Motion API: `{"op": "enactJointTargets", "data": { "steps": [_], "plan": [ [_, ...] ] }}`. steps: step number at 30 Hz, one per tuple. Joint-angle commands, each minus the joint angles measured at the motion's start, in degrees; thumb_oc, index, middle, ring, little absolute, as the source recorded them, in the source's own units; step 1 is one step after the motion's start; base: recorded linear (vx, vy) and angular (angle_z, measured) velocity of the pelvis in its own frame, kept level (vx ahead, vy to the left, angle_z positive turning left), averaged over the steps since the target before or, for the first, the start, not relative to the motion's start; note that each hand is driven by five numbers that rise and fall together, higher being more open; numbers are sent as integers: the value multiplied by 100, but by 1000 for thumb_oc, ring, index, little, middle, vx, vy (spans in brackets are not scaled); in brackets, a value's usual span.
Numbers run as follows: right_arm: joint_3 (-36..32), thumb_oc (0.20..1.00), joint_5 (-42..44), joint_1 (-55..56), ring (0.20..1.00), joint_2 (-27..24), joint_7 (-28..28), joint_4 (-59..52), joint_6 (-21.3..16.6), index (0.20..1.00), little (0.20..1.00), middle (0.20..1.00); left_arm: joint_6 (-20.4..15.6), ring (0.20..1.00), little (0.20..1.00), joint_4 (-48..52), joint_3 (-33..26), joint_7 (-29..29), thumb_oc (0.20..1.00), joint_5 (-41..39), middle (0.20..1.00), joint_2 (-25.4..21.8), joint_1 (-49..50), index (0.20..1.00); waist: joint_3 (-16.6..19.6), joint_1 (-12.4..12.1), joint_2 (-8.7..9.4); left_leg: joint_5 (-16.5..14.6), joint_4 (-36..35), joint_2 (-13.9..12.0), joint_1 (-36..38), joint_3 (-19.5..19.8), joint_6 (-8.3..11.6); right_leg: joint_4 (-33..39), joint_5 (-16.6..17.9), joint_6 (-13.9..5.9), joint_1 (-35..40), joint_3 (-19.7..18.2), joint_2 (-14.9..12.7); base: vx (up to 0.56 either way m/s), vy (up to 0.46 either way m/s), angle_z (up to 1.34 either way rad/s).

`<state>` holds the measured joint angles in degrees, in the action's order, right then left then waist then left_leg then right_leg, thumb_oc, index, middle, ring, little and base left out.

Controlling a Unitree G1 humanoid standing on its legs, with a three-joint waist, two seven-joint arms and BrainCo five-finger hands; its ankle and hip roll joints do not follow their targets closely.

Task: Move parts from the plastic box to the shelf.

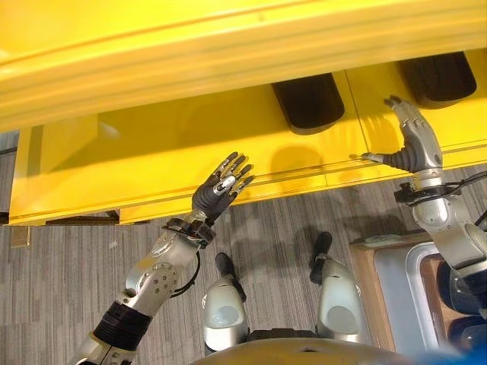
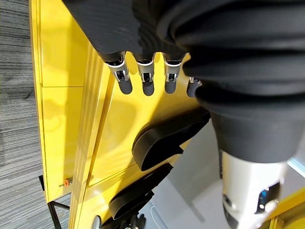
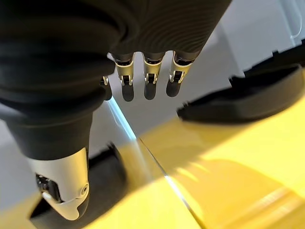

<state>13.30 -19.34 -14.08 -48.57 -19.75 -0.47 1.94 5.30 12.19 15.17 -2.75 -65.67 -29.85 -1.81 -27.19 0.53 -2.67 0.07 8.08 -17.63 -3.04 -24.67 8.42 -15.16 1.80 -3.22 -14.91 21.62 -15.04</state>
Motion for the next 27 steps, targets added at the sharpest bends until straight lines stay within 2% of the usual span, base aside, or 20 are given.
{"op": "enactJointTargets", "data": {
  "steps": [1,4,6,9,11,12,14,15,18,23,27],
  "plan": [
    [203,1000,-14,-324,1000,-71,328,-95,449,1000,1000,1000,-218,1000,1000,494,-180,-312,1000,24,1000,-161,245,1000,147,-32,241,-300,197,37,-169,-122,-251,-624,-1156,-411,366,-122,-46,0,0,0],
    [363,1000,502,-399,1000,-152,297,32,684,1000,1000,1000,-164,1000,1000,462,-202,-301,1000,-1,1000,-142,269,1000,129,-61,279,-260,165,46,-173,-103,-250,-600,-1136,-400,370,-113,-32,0,0,0],
    [355,1000,655,-404,1000,-146,263,77,583,1000,1000,1000,-161,1000,1000,462,-219,-297,1000,-14,1000,-136,276,1000,125,-68,286,-246,156,47,-178,-95,-245,-596,-1132,-395,370,-99,-30,0,0,0],
    [257,1000,993,-382,1000,-121,738,15,480,1000,1000,1000,-62,1000,1000,468,-292,-260,1000,-11,1000,-108,280,1000,100,-95,329,-237,193,28,-207,-69,-232,-646,-1150,-379,366,-66,-36,5,-24,0],
    [258,1000,1234,-401,1000,-179,1025,-43,539,1000,1000,1000,7,1000,1000,463,-331,-287,1000,8,1000,-97,283,1000,84,-121,347,-237,212,17,-225,-54,-225,-652,-1152,-369,371,-48,-40,3,-41,1],
    [266,1000,1604,-399,1000,-236,1463,-132,749,1000,1000,1000,85,1000,1000,499,-379,-297,1000,2,1000,-126,293,1000,71,-140,374,-232,230,4,-249,-42,-209,-666,-1162,-365,358,-39,-38,-5,-48,2],
    [266,1000,1805,-351,1000,-258,1514,-198,756,1000,1000,1000,115,1000,1000,489,-394,-322,1000,36,1000,-114,291,1000,61,-150,390,-228,238,3,-263,-34,-208,-669,-1153,-365,349,-36,-36,-6,-44,2],
    [279,1000,1918,-392,1000,-308,1778,-255,824,1000,1000,1000,158,1000,1000,517,-403,-310,1000,43,1000,-132,289,1000,56,-173,414,-217,244,-6,-277,-21,-197,-665,-1155,-358,353,-17,-26,-1,-43,2],
    [321,1000,2127,-441,1000,-413,2091,-296,837,1000,1000,1000,207,1000,1000,497,-435,-361,1000,67,1000,-153,292,1000,46,-207,443,-202,254,-17,-293,2,-187,-654,-1150,-350,369,18,-10,-1,-41,3],
    [615,1000,1882,-694,1000,-605,2751,-397,694,1000,1000,1000,264,1000,1000,468,-424,-392,1000,132,1000,-189,268,1000,36,-289,501,-179,282,-49,-312,39,-170,-663,-1130,-339,398,92,-3,4,-42,8],
    [816,1000,1619,-863,1000,-701,3000,-493,599,1000,1000,1000,300,1000,1000,467,-416,-382,1000,135,1000,-227,260,1000,29,-328,516,-167,288,-62,-314,56,-162,-659,-1121,-338,423,121,2,2,-16,1]
  ]
}}
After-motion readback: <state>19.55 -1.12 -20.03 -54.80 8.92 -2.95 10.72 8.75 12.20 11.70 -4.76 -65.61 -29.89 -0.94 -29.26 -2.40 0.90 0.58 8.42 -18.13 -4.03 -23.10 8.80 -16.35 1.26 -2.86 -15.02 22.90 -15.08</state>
